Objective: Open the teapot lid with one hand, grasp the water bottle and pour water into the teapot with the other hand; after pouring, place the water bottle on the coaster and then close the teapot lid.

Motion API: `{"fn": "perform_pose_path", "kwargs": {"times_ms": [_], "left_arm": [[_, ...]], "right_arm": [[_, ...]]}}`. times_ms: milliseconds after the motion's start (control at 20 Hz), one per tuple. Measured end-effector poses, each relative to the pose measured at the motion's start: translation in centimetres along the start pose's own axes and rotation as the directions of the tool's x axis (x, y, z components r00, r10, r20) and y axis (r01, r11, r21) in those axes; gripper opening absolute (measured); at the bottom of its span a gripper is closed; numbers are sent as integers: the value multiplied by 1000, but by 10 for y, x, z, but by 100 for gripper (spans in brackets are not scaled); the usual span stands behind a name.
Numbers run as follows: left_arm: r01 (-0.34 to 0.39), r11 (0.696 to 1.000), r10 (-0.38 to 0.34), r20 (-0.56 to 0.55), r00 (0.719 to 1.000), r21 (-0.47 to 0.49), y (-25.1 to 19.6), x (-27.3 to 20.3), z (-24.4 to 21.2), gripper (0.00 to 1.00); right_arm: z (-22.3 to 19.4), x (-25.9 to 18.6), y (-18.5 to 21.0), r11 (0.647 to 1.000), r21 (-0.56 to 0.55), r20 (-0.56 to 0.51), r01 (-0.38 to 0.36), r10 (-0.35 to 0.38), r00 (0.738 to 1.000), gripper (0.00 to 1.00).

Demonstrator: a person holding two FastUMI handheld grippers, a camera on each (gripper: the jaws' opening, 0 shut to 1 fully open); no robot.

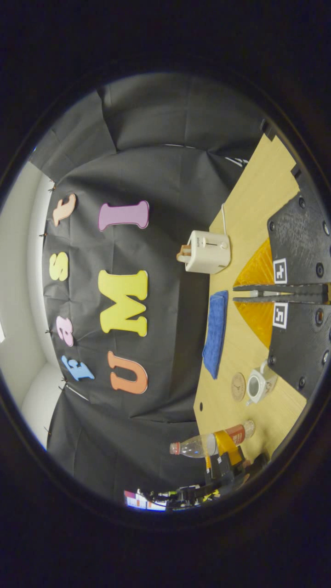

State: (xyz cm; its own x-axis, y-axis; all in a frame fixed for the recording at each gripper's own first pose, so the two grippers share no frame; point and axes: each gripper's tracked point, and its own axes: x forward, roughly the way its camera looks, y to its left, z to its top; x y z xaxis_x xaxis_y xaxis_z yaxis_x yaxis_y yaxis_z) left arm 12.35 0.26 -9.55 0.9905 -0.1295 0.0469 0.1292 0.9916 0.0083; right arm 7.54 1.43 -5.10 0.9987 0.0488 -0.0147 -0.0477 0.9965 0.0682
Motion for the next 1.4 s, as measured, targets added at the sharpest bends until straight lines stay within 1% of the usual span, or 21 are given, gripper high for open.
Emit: {"fn": "perform_pose_path", "kwargs": {"times_ms": [100,150,200,300,450,600,700,800,1000,1150,1250,1300,1400], "left_arm": [[-1,999,1,-5,1000,41,-4,-7,7,77],[1,997,0,-13,1000,73,-8,-11,9,83],[2,994,0,-18,1000,105,-10,-13,9,77],[20,985,-12,-48,999,174,-16,-17,4,76],[27,951,4,-101,995,307,-19,-16,-4,76],[27,896,47,-154,987,443,-15,-13,-10,76],[13,845,92,-169,981,535,-10,-9,-13,75],[3,785,134,-175,975,620,-5,-5,-16,75],[47,637,150,-183,972,769,-11,-1,-21,75],[70,536,171,-190,967,841,-14,-4,-24,75],[84,462,193,-193,962,883,-14,-5,-28,74],[92,433,206,-198,958,897,-11,-6,-31,75],[115,398,215,-214,953,910,-11,-8,-37,75]], "right_arm": [[0,0,-4,1000,2,-4,6,-6,1000,0],[0,1,-6,1000,6,-7,9,-9,1000,0],[0,2,-8,1000,12,-10,12,-12,1000,0],[0,2,-11,1000,17,-13,19,-18,1000,0],[1,3,-17,1000,6,-11,29,-29,1000,0],[-2,5,-22,999,7,-21,33,-33,999,0],[-5,7,-24,999,9,-32,38,-38,999,0],[-6,9,-26,999,5,-38,43,-42,998,0],[-5,9,-30,999,-6,-35,51,-51,998,0],[-6,10,-33,998,-15,-39,62,-62,997,0],[-5,9,-35,997,-24,-38,69,-70,997,0],[-4,9,-35,997,-28,-35,70,-71,997,1],[-2,7,-33,997,-34,-28,64,-65,997,1]]}}
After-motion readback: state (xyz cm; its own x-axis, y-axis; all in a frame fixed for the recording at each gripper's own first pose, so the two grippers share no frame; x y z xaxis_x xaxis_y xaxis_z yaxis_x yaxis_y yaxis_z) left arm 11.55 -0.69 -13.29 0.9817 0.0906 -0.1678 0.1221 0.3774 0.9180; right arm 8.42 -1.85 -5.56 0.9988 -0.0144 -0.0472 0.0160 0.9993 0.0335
